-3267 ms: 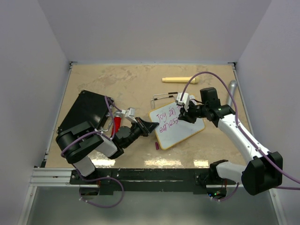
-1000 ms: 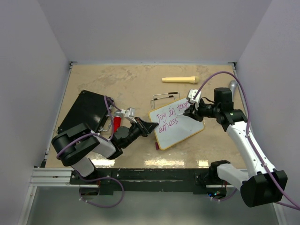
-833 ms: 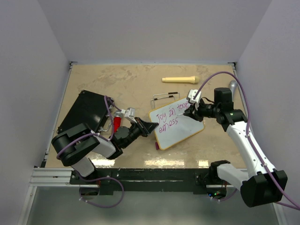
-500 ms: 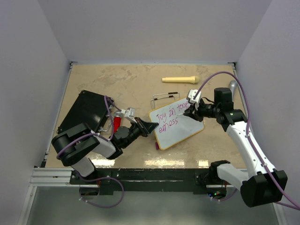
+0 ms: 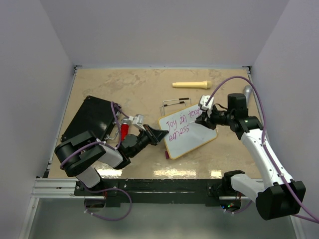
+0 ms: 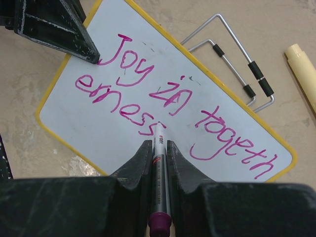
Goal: Write a sentence on the whiteboard
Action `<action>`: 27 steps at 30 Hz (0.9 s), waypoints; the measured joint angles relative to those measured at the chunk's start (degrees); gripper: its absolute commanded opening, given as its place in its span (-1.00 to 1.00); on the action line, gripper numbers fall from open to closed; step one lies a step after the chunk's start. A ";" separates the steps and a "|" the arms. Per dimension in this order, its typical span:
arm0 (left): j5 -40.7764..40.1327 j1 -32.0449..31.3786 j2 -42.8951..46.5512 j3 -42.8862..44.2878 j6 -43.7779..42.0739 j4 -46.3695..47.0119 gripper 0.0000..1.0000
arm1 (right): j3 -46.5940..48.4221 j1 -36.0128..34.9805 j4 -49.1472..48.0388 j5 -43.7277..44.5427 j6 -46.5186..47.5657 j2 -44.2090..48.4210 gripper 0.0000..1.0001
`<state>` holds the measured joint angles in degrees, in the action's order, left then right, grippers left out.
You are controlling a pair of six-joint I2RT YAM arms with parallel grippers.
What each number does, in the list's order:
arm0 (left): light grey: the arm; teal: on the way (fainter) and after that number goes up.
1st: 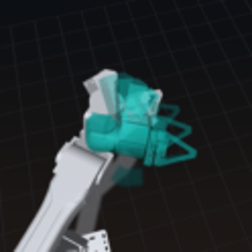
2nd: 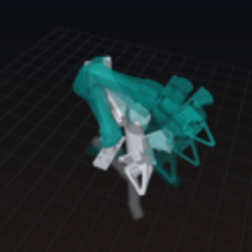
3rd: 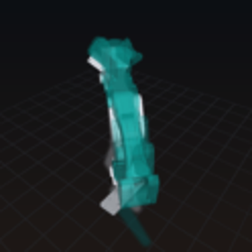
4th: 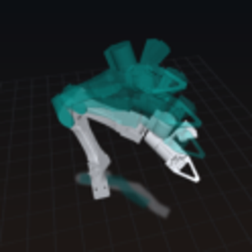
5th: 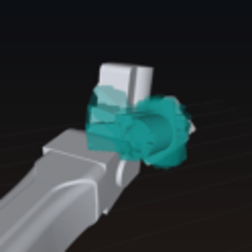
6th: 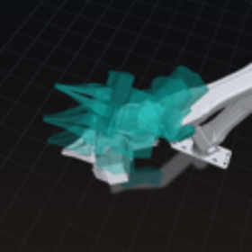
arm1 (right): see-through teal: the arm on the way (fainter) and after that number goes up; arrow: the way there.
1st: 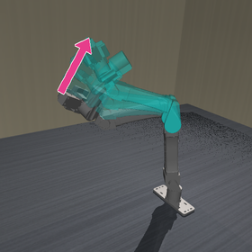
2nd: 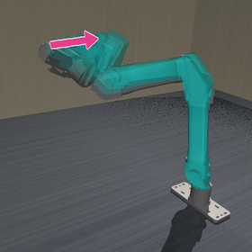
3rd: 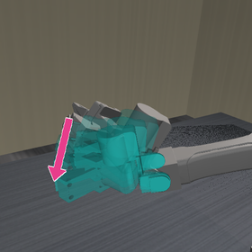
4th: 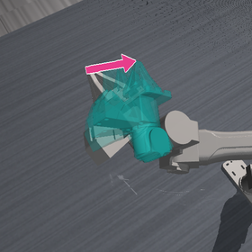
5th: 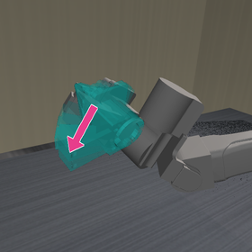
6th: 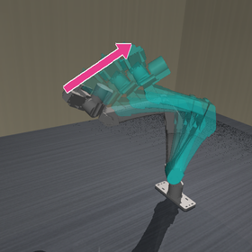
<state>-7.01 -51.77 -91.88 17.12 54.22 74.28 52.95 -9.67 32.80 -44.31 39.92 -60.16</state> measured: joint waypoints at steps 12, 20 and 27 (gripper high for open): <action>0.13 0.00 0.13 -0.17 0.22 0.11 -1.00 | 0.00 0.94 0.70 0.17 0.22 0.00 -1.00; 0.42 0.02 0.20 -0.63 0.28 0.39 -1.00 | 0.00 3.58 1.09 -0.26 0.22 0.00 -1.00; 1.07 0.33 0.20 -0.87 0.35 0.68 -1.00 | -0.48 4.57 1.09 -0.46 0.22 0.00 -1.00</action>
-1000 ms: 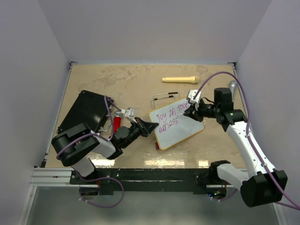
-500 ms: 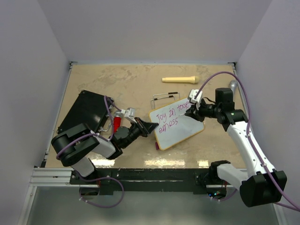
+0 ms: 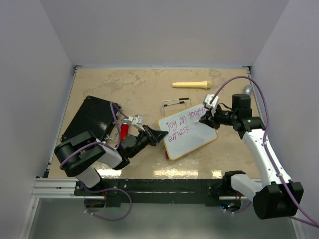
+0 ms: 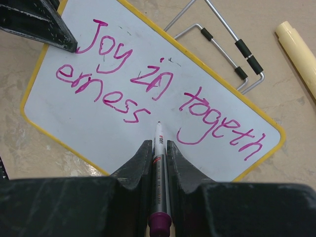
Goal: Write a sentence on the whiteboard
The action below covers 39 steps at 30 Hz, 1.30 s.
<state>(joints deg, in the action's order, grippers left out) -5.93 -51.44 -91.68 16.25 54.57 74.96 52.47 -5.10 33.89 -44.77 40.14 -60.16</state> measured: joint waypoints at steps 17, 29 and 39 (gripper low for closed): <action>3.85 2.49 4.13 -0.13 -2.95 -3.23 -1.00 | 0.15 0.00 2.56 -3.23 1.53 -0.15 -1.00; 7.13 4.81 7.63 -0.09 -4.92 -6.91 -1.00 | 5.97 -0.02 7.50 -7.61 3.21 1.38 -1.00; 11.61 7.23 11.34 1.09 -6.16 -10.88 -1.00 | 13.49 0.13 10.62 -9.44 2.91 1.42 -1.00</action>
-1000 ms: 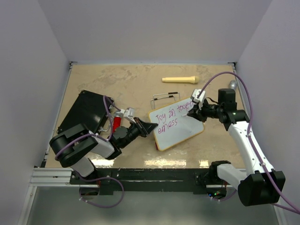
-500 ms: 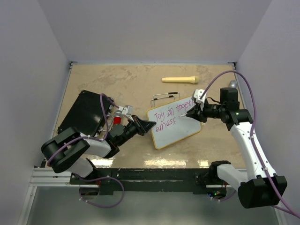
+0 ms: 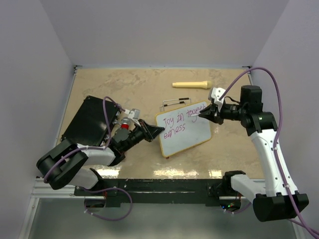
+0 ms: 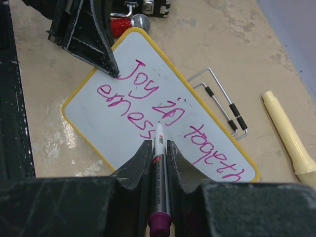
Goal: Write a sentence on the whiteboard
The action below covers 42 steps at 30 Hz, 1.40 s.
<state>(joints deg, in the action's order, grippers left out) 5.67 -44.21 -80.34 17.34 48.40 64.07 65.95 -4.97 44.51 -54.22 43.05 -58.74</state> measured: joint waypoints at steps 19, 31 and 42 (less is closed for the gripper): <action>1.18 1.36 2.29 5.55 -0.02 -8.74 -1.00 | 0.02 0.17 0.85 -2.80 -0.85 0.00 -1.00; 1.38 1.57 2.29 9.64 -1.53 -12.98 -1.00 | 0.02 0.17 0.85 -2.99 -1.70 0.00 -1.00; 3.54 4.59 2.29 14.34 -2.27 -14.53 -1.00 | 1.07 0.28 1.66 -4.87 -1.70 -0.13 -1.00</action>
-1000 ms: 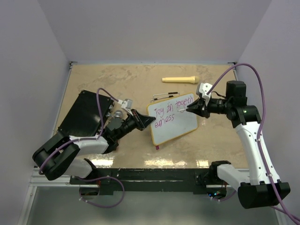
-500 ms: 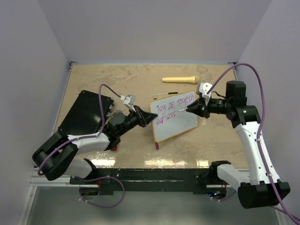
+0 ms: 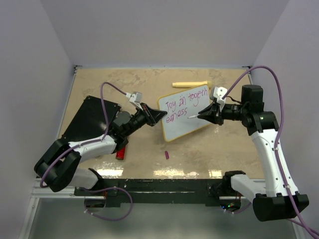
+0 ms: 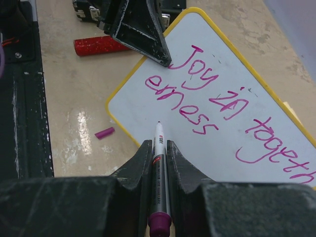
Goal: Write a sentence on the whiteboard
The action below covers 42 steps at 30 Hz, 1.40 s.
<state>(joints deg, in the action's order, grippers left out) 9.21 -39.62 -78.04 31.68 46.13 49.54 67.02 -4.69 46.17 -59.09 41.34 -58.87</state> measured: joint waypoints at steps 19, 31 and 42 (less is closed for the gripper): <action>15.02 11.63 -1.53 3.50 -0.31 0.94 -1.00 | 3.72 0.22 1.44 -3.37 -0.02 -0.42 -1.00; 24.00 16.28 -8.24 4.94 -0.76 7.39 -1.00 | 1.40 0.22 -0.55 -3.48 -0.46 -0.76 -1.00; 27.93 17.94 -11.21 7.87 -1.79 12.50 -1.00 | 0.87 0.22 -0.96 -3.41 -0.46 -1.14 -1.00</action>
<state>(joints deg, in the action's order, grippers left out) 37.15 -21.67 -89.25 39.55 44.34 62.04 67.90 -4.47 45.21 -62.50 40.88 -60.01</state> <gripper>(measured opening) 0.066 0.142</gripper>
